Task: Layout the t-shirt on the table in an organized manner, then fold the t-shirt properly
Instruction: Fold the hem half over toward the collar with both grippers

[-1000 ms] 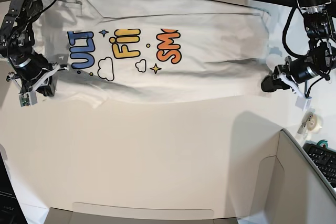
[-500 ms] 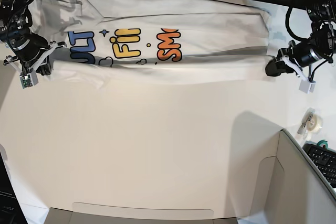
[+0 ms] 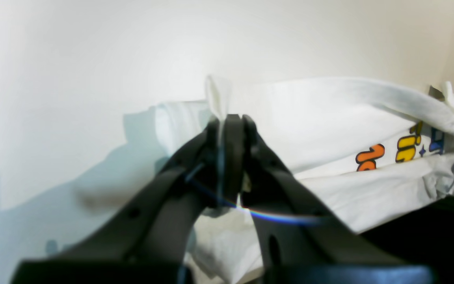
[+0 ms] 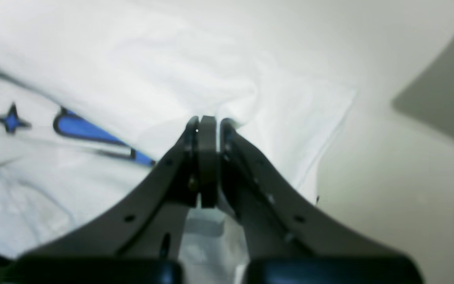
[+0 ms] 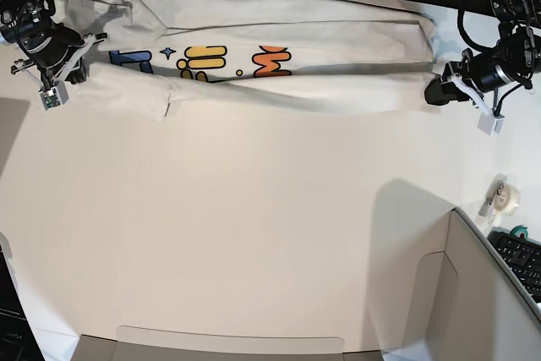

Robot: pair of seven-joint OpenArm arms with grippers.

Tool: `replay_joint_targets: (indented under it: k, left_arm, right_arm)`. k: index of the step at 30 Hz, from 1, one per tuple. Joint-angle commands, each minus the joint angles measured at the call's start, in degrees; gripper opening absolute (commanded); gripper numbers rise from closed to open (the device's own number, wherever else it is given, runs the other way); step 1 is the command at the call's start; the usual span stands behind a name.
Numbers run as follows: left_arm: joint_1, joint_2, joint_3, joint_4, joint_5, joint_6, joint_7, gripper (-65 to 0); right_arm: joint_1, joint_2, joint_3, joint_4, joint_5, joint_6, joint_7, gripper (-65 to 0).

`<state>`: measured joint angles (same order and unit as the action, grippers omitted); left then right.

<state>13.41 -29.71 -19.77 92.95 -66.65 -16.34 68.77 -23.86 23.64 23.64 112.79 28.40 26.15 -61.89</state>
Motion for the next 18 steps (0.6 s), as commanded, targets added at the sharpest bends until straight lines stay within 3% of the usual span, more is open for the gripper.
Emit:
replay_joint_targets:
  k: [1, 9, 18]
  left_arm:
    - [0.35, -1.27, -0.67, 0.90, -0.91, -0.15, -0.77, -65.0]
    - [0.52, -1.36, -0.67, 0.99, -0.82, -0.15, -0.86, -65.0]
    - [0.70, -2.42, -0.67, 0.99, -0.73, -0.15, -0.77, -65.0]
  right_arm:
    - [-0.01, 1.11, 0.41, 0.75, 0.04, 0.09, 0.92, -65.0]
    - [-0.01, 0.67, 0.41, 0.75, -10.60, 0.09, 0.92, -65.0]
    - [-0.63, 0.58, 0.23, 0.75, -10.78, 0.09, 0.92, -65.0]
